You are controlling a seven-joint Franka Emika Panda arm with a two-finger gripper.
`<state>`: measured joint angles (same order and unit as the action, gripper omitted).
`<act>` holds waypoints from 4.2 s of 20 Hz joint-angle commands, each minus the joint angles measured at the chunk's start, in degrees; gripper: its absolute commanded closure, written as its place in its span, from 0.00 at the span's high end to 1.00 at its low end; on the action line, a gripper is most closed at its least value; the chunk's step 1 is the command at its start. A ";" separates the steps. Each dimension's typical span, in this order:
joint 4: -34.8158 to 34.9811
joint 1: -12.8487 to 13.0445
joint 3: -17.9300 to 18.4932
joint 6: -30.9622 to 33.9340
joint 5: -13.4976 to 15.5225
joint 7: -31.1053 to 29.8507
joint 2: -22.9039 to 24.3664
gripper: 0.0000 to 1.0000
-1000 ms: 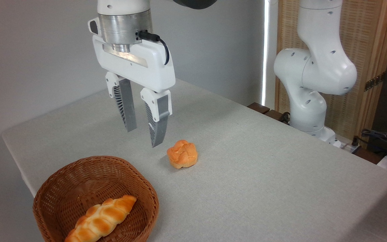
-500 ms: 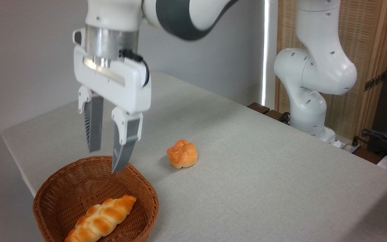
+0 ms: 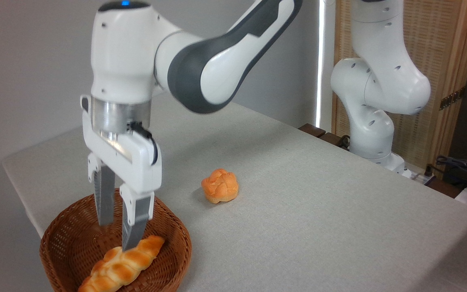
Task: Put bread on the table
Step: 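Move the open gripper over the basket and lower onto the braided roll, then close the gripper on the braided bread roll in the basket, then lift the braided roll out of the basket and carry it beside the orange bun, then lower the braided roll onto the table and open the gripper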
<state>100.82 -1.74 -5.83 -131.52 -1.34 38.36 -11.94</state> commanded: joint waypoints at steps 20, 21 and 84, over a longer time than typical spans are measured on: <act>1.48 -0.28 -0.15 -2.16 -2.44 5.59 -4.85 0.71; 1.48 -0.28 -0.15 -2.42 -2.44 5.67 -4.94 0.67; 22.40 -0.63 3.90 21.39 -4.46 24.40 19.76 0.94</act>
<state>122.97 -2.87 -2.23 -109.36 -4.93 61.81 9.09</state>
